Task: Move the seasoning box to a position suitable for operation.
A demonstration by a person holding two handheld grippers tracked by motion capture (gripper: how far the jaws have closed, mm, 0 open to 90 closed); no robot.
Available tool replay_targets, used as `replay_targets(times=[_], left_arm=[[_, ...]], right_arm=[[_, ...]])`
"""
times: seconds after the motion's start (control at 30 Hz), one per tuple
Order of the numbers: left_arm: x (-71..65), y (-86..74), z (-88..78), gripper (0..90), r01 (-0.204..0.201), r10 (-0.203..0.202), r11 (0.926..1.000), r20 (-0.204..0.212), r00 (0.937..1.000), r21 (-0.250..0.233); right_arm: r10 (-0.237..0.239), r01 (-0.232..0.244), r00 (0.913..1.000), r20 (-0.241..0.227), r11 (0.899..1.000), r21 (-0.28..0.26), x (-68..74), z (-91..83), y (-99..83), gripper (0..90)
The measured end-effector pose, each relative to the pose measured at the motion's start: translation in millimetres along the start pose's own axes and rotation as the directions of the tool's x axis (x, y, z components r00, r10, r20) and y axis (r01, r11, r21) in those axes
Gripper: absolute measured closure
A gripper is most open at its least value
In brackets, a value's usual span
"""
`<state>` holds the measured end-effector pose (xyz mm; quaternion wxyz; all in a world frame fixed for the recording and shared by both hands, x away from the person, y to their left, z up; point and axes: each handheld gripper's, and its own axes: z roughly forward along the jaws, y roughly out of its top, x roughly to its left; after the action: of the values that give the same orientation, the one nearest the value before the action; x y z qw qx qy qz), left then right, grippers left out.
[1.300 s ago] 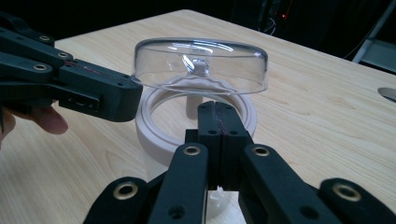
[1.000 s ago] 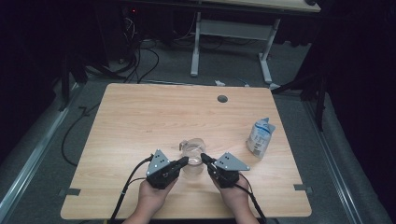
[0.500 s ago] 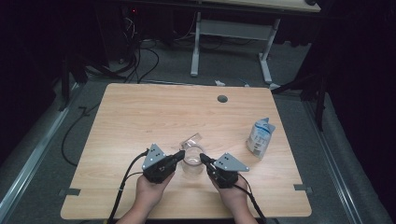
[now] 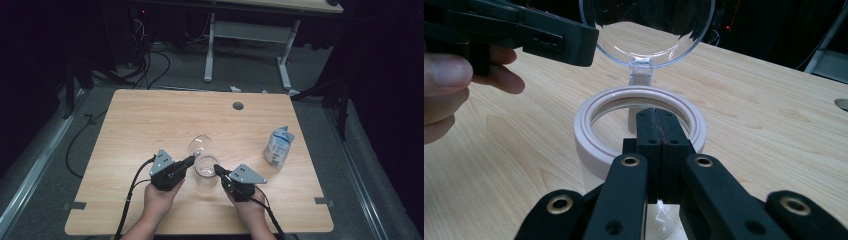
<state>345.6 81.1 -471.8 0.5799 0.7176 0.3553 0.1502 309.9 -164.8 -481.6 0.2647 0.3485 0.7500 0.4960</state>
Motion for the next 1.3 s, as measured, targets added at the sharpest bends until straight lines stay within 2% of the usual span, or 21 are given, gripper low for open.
replay_targets(times=[0.43,0.67,0.7,0.77,0.9,1.07,1.3], left_arm=[[6.6,0.3,0.8,90.0,0.013,-0.013,0.9999,-0.02,0.9997,-0.004],[5.1,-0.7,-1.8,90.0,-0.002,0.003,1.0,-0.02,0.9998,0.003],[5.0,-2.1,-4.3,90.0,-0.019,0.019,0.9998,-0.028,0.9994,0.008],[5.7,-5.1,-6.3,89.9,-0.031,0.032,0.9993,-0.037,0.9988,0.021],[13.2,-12.4,-11.1,88.2,-0.025,0.027,0.9989,-0.05,0.9984,0.041],[21.4,-21.1,-19.7,85.2,-0.037,0.043,0.9957,-0.074,0.9963,0.085],[28.4,-31.3,-31.2,80.0,-0.062,0.073,0.9899,-0.085,0.9937,0.128]], right_arm=[[-0.005,0.005,1.0,0.0,1.0,-0.003,0.1,0.1,-0.2,90.0],[-0.006,0.006,1.0,0.0,1.0,-0.003,0.2,0.1,-0.2,89.6],[0.01,-0.01,0.9998,-0.018,1.0,-0.002,0.0,-0.3,0.3,85.0],[0.006,-0.006,0.9998,-0.018,1.0,-0.011,0.2,-2.3,1.6,84.8],[0.009,-0.009,1.0,0.003,1.0,-0.025,-3.2,-8.5,4.3,84.4],[0.03,-0.03,0.9994,0.018,0.999,-0.012,-10.7,-11.2,-0.5,81.4],[0.045,-0.046,0.9978,0.048,0.999,0.017,-19.0,-12.4,-9.4,77.0]])
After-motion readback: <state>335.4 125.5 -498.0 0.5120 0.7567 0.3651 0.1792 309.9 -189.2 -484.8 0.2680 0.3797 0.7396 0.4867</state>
